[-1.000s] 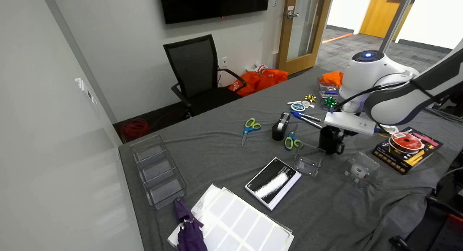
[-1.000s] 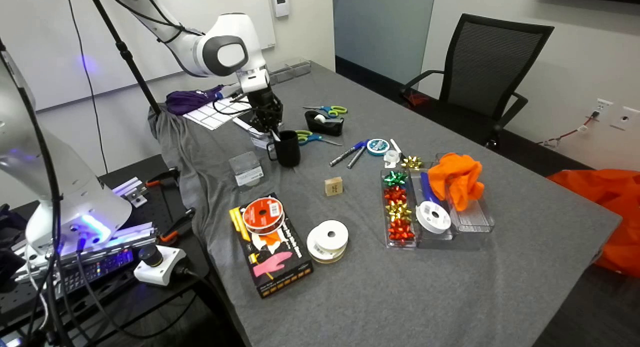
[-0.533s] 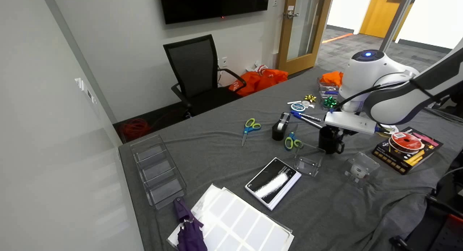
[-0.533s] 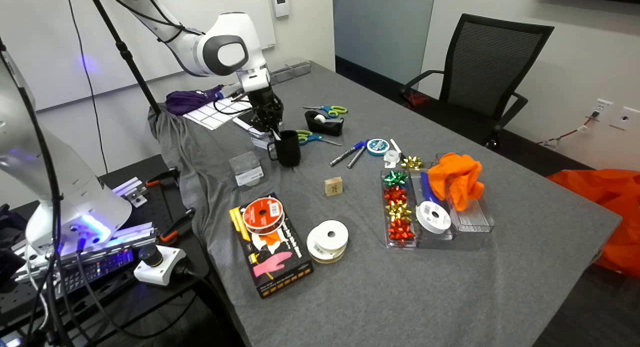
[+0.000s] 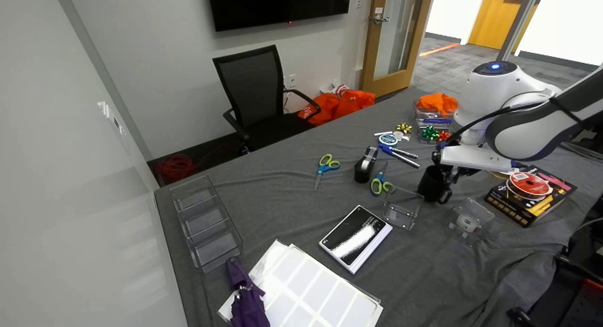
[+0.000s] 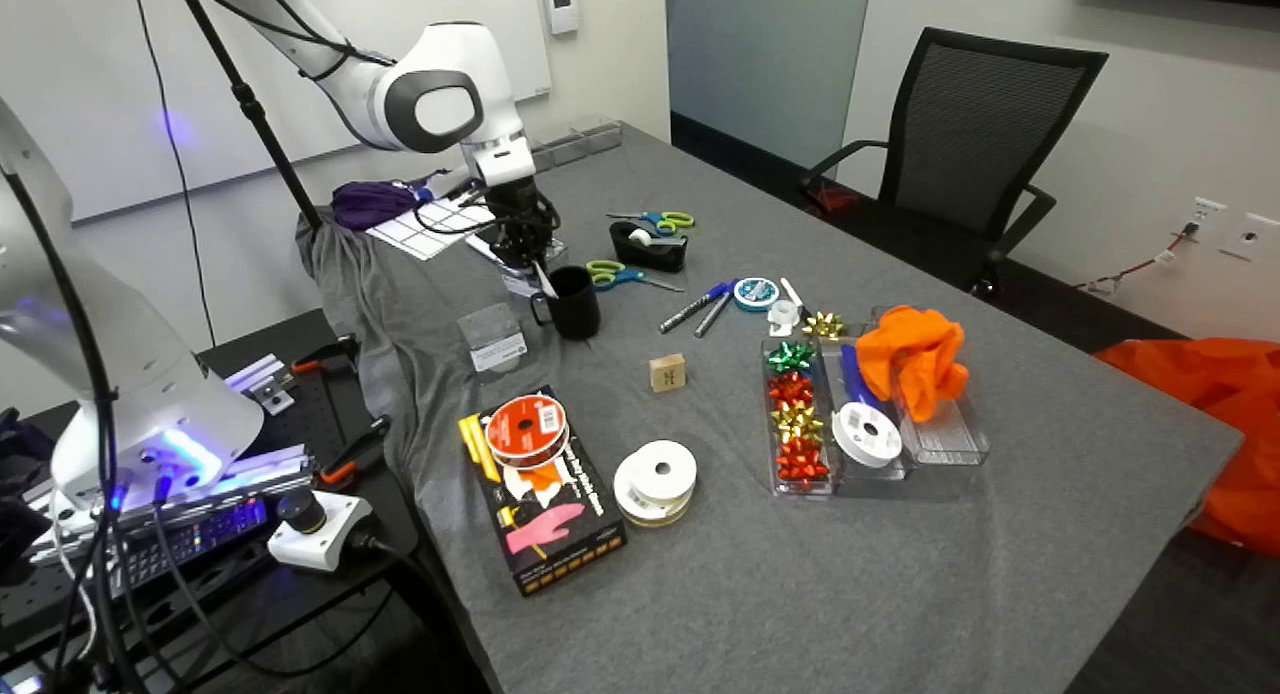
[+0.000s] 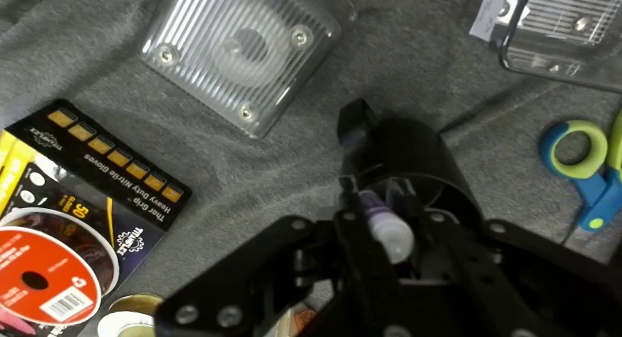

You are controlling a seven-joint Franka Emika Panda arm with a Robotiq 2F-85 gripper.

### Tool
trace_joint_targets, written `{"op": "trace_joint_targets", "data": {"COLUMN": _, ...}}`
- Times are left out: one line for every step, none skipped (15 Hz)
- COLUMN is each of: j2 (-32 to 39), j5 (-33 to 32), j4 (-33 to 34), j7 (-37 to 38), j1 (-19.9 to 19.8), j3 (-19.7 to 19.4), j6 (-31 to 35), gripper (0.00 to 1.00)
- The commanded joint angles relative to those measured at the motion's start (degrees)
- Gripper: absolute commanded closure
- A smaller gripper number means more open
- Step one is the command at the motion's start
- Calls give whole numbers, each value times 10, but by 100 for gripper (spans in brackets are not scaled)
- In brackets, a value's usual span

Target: Remove the marker from the black cup

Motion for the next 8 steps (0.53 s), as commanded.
{"op": "trace_joint_targets", "data": {"j2": -50, "j5": 31, "j4": -44, "j7": -70, "j1": -14, "j3": 2, "j6": 3, "gripper": 95}}
{"op": "trace_joint_targets", "data": {"j2": -59, "j5": 42, "j4": -48, "j7": -84, "j1": -17, "j3": 4, "j6": 2, "gripper": 95}}
{"op": "trace_joint_targets", "data": {"j2": -65, "j5": 51, "j4": -52, "j7": -96, "j1": -18, "j3": 5, "j6": 1, "gripper": 95}}
{"op": "trace_joint_targets", "data": {"j2": -72, "j5": 60, "j4": -55, "j7": -108, "j1": -19, "j3": 5, "j6": -1, "gripper": 95}}
{"op": "trace_joint_targets", "data": {"j2": -78, "j5": 67, "j4": -58, "j7": -116, "j1": -20, "j3": 6, "j6": -2, "gripper": 95}}
{"op": "trace_joint_targets", "data": {"j2": -82, "j5": 72, "j4": -59, "j7": -123, "j1": -21, "j3": 7, "j6": -3, "gripper": 95}}
{"op": "trace_joint_targets", "data": {"j2": -86, "j5": 77, "j4": -59, "j7": -128, "j1": -21, "j3": 8, "j6": -7, "gripper": 95}}
{"op": "trace_joint_targets", "data": {"j2": -91, "j5": 81, "j4": -60, "j7": -133, "j1": -21, "j3": 9, "j6": -11, "gripper": 95}}
